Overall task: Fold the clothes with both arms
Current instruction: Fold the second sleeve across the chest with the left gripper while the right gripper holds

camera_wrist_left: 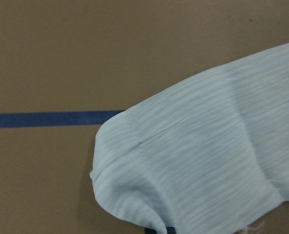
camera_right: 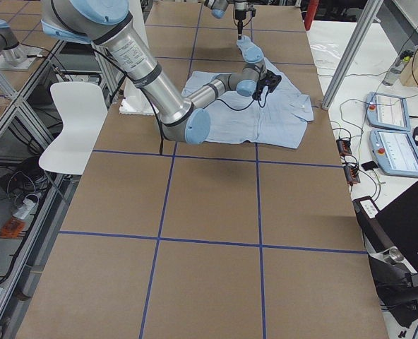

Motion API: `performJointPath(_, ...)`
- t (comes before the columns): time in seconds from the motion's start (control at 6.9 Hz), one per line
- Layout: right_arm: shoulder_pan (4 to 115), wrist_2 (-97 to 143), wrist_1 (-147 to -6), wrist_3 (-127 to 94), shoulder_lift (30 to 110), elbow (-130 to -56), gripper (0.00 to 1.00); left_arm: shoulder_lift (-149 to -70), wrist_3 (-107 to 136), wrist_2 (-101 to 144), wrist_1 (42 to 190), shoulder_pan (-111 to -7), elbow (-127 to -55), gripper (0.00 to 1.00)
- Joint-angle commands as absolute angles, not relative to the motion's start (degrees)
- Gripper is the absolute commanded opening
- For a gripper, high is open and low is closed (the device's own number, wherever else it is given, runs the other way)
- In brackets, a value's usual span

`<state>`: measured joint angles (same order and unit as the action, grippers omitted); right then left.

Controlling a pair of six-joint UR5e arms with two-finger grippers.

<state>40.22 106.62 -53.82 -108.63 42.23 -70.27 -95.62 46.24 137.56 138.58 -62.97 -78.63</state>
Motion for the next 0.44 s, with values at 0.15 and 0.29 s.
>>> performJointPath(0.15,41.4,107.5,-53.8,-107.8,43.5,-70.5,0.99,-108.7,67.3,138.1,134.5,-59.7,-84.5,0.00)
performJointPath(0.29,42.7,108.6,-53.8,-107.4,44.9,-70.9,0.99,-115.3,76.1,133.2,134.4,-53.6,-84.2,0.00)
